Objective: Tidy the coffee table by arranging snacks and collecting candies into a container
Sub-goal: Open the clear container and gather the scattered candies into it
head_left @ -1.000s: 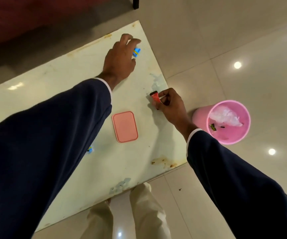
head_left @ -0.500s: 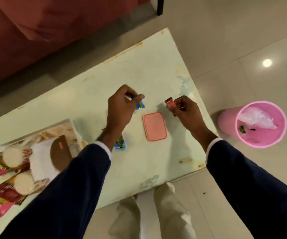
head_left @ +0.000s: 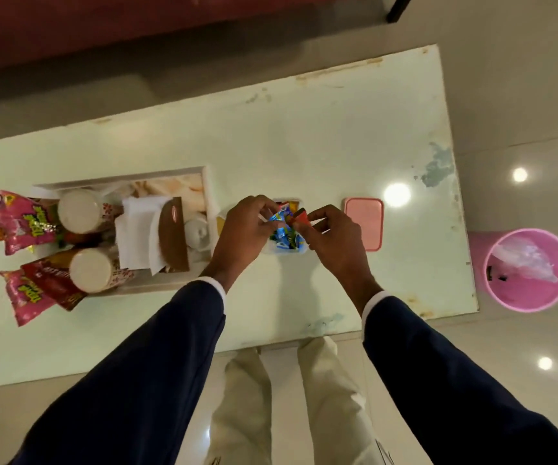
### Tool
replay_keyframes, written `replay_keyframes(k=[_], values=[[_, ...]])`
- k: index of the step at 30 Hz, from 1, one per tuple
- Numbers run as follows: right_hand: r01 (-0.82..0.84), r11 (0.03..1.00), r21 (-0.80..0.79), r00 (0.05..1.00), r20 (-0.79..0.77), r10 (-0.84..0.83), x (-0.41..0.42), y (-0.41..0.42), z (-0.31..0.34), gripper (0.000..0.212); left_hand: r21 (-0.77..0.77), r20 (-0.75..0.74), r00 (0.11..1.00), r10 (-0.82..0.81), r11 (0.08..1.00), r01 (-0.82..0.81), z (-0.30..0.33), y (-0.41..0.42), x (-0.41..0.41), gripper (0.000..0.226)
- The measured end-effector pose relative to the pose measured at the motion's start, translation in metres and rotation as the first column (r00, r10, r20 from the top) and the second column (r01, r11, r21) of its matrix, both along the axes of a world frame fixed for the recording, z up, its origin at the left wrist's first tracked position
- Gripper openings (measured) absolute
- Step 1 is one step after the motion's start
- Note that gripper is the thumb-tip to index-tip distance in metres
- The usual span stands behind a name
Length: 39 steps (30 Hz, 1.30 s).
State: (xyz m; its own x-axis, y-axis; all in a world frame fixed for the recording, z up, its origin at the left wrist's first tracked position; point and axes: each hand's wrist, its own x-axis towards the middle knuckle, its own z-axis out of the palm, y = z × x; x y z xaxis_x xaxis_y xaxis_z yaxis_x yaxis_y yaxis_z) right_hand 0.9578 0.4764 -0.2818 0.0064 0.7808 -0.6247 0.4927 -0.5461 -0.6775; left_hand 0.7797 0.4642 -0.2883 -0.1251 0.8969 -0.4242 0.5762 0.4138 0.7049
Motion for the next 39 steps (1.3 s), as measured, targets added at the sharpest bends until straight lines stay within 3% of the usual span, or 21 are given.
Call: replay_keyframes(k=[3, 6, 9, 14, 18, 22, 27, 30, 34, 36, 39], values=[[-0.038, 0.999, 0.001, 0.988, 0.151, 0.037, 0.003, 0.004, 0.006, 0.029, 0.069, -0.030, 0.997, -0.065, 0.995, 0.067, 0.000, -0.002, -0.011, 0.018], [0.031, 1.000, -0.003, 0.989, 0.146, -0.030, 0.024, 0.007, 0.004, 0.019, 0.094, -0.063, 0.996, -0.058, 0.993, 0.064, -0.002, -0.013, -0.021, 0.023], [-0.067, 0.996, 0.066, 0.899, 0.437, 0.032, 0.049, 0.004, -0.006, 0.022, 0.017, -0.061, 0.997, -0.042, 0.999, 0.043, -0.008, -0.026, -0.025, 0.032], [-0.166, 0.986, -0.030, 0.761, 0.632, 0.148, 0.062, -0.006, -0.029, 0.089, -0.055, 0.019, 0.999, -0.045, 0.997, 0.046, -0.020, -0.039, -0.027, 0.043], [-0.250, 0.966, -0.063, 0.672, 0.707, 0.220, 0.057, -0.001, -0.040, 0.103, -0.057, 0.034, 0.999, -0.023, 0.998, 0.025, -0.025, -0.044, -0.026, 0.041], [-0.218, 0.976, -0.002, 0.741, 0.651, 0.167, 0.053, -0.001, -0.034, 0.075, -0.062, 0.054, 0.998, 0.021, 0.998, -0.018, -0.024, -0.046, -0.027, 0.038], [-0.210, 0.972, 0.104, 0.821, 0.559, 0.117, 0.056, -0.007, -0.010, 0.012, -0.068, 0.119, 0.993, 0.016, 0.998, -0.008, -0.020, -0.048, -0.030, 0.030], [-0.005, 0.989, 0.148, 0.963, 0.267, -0.035, 0.049, -0.009, 0.002, 0.025, -0.128, 0.138, 0.990, 0.027, 0.992, -0.009, -0.022, -0.047, -0.032, 0.030], [0.136, 0.990, 0.028, 0.986, -0.103, -0.133, 0.018, -0.023, 0.006, 0.038, -0.171, 0.163, 0.982, 0.100, 0.983, -0.072, -0.024, -0.044, -0.031, 0.038], [0.134, 0.990, 0.053, 0.982, -0.144, -0.125, 0.000, -0.027, 0.000, 0.049, -0.163, 0.184, 0.973, 0.142, 0.980, -0.112, -0.023, -0.042, -0.028, 0.041], [0.091, 0.984, 0.153, 0.995, -0.060, -0.083, -0.021, -0.029, -0.011, 0.052, -0.144, 0.174, 0.970, 0.169, 0.979, -0.144, -0.022, -0.039, -0.023, 0.049]])
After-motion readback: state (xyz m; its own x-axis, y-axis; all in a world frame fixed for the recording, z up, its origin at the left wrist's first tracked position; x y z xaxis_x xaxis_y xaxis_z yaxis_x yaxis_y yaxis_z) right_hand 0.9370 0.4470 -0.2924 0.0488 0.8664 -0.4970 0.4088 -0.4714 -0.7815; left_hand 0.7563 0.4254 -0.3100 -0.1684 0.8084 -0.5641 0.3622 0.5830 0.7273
